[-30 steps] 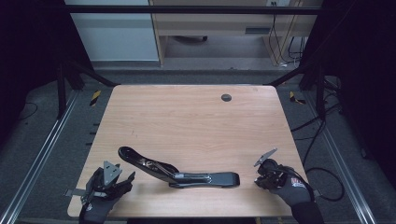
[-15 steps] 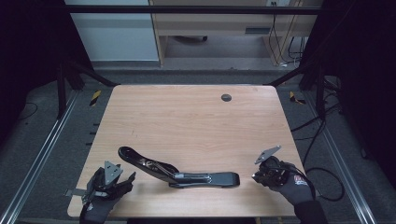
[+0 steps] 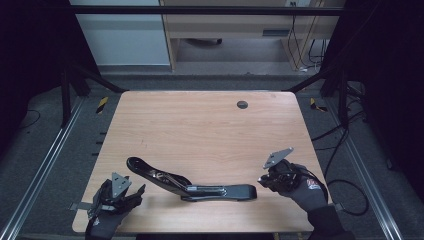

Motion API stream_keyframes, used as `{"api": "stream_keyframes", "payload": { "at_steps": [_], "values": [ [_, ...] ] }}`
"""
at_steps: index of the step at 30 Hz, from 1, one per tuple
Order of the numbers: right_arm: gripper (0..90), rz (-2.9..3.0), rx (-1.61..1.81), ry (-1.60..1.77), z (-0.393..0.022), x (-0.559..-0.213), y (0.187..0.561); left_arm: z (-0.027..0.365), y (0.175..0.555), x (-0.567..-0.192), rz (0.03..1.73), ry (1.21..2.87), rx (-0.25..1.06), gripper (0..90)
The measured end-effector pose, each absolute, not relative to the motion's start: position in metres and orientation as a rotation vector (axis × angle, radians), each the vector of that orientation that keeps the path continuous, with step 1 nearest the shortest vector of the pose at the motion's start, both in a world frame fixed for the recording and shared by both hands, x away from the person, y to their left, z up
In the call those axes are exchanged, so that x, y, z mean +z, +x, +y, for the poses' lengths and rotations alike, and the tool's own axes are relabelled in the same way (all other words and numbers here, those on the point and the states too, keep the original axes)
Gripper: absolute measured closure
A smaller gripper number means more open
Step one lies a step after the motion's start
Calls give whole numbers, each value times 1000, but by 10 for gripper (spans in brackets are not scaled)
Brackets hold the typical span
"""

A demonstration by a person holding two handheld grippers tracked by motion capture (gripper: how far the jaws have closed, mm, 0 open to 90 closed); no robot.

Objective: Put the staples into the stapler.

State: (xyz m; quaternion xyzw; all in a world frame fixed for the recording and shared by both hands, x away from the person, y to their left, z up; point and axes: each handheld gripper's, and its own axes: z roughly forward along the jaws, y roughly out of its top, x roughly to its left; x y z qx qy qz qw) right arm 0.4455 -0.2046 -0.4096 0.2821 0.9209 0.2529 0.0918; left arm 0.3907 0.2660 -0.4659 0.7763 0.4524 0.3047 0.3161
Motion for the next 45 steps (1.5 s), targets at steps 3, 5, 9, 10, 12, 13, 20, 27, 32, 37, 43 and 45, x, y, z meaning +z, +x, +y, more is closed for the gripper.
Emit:
{"api": "stream_keyframes", "payload": {
  "at_steps": [3,5,9,10,12,13,20,27,32,37,43,45],
  "values": [
    [780,2730,781,813,-201,-403,447,266,391,-466,1190,2043,803,363],
    [780,2732,791,791,-198,-400,449,266,391,-466,1191,2044,802,363],
    [780,2734,801,751,-190,-395,450,266,391,-466,1191,2043,802,363],
    [780,2740,807,741,-188,-393,450,266,391,-466,1192,2043,800,363],
    [780,2739,812,706,-184,-389,452,266,391,-466,1190,2045,800,364],
    [780,2739,829,710,-182,-388,452,266,391,-466,1191,2043,800,363],
    [780,2753,877,634,-164,-376,455,266,391,-466,1190,2046,796,363],
    [780,2786,897,544,-144,-371,460,267,391,-466,1192,2039,794,363],
    [780,2810,897,507,-132,-373,464,267,391,-466,1189,2043,793,363],
    [780,2825,907,469,-125,-372,467,266,391,-466,1191,2044,791,363],
    [780,2839,917,450,-117,-375,470,267,391,-466,1191,2044,790,363],
    [780,2850,920,434,-115,-376,471,267,391,-466,1191,2044,791,363]
  ]
}}
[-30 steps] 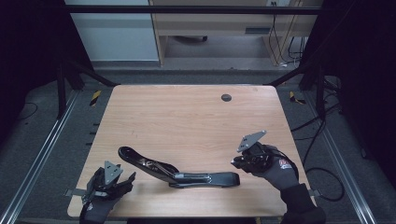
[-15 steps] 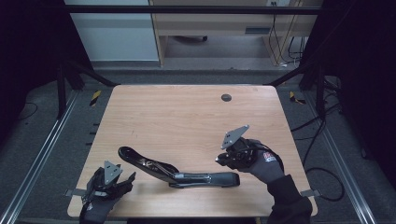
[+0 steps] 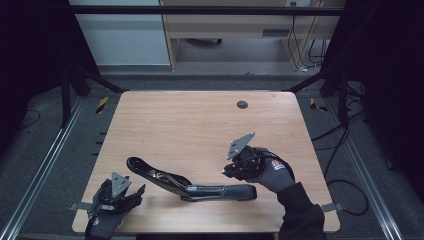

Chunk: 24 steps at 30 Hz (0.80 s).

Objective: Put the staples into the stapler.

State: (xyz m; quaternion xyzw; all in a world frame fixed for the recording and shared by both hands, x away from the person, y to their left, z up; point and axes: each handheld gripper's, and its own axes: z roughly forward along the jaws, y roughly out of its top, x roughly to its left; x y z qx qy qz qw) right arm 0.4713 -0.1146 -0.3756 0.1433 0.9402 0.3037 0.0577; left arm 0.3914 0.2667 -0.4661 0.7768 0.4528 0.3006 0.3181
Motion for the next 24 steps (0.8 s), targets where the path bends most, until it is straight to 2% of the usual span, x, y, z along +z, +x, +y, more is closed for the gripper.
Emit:
{"api": "stream_keyframes", "payload": {
  "at_steps": [24],
  "values": [
    [781,2904,916,324,-90,-383,477,267,392,-467,1194,2047,784,364]
  ]
}}
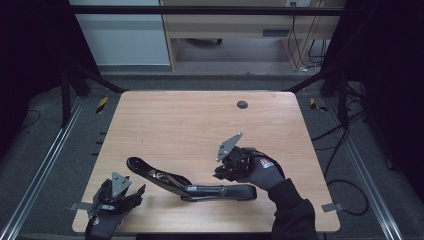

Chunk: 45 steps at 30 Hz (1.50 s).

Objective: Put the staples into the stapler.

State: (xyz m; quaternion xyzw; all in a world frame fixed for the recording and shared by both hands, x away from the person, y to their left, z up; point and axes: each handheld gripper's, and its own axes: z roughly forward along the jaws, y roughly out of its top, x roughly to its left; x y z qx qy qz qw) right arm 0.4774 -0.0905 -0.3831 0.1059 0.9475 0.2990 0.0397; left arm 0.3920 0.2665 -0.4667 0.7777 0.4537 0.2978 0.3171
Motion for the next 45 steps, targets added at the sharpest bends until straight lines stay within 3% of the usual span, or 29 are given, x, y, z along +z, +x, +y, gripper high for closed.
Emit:
{"api": "stream_keyframes", "payload": {
  "at_steps": [45],
  "values": [
    [780,3021,851,197,-67,-409,478,266,392,-467,1189,2050,776,364]
  ]
}}
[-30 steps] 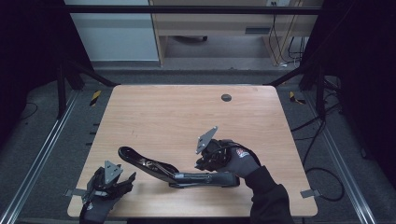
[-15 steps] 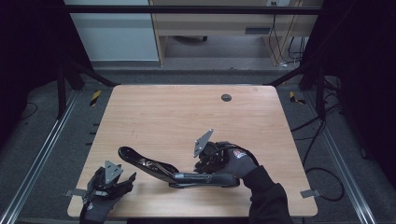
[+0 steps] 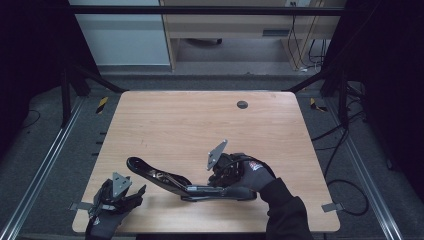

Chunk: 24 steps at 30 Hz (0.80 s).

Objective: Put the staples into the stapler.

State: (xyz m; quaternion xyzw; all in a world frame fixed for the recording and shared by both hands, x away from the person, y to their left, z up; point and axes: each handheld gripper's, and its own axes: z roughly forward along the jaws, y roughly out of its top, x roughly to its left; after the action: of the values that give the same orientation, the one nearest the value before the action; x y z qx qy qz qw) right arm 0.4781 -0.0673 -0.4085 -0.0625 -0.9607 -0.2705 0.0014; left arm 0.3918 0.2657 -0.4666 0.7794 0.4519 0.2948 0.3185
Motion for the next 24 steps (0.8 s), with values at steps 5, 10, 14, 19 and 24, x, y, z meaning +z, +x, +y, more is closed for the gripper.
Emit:
{"api": "stream_keyframes", "payload": {
  "at_steps": [5,10,14,19,24],
  "values": [
    [781,-3025,-820,-168,-67,-414,479,266,392,-467,1188,2052,776,364],
    [780,-3021,-829,-168,-66,-415,481,266,392,-467,1188,2051,776,364],
    [780,-3023,-823,-155,-66,-418,482,266,392,-467,1187,2052,776,364],
    [780,-3005,-825,-166,-66,-425,482,266,392,-467,1187,2053,776,364],
    [780,-2996,-830,-152,-67,-428,483,266,392,-467,1188,2056,776,364]
  ]
}}
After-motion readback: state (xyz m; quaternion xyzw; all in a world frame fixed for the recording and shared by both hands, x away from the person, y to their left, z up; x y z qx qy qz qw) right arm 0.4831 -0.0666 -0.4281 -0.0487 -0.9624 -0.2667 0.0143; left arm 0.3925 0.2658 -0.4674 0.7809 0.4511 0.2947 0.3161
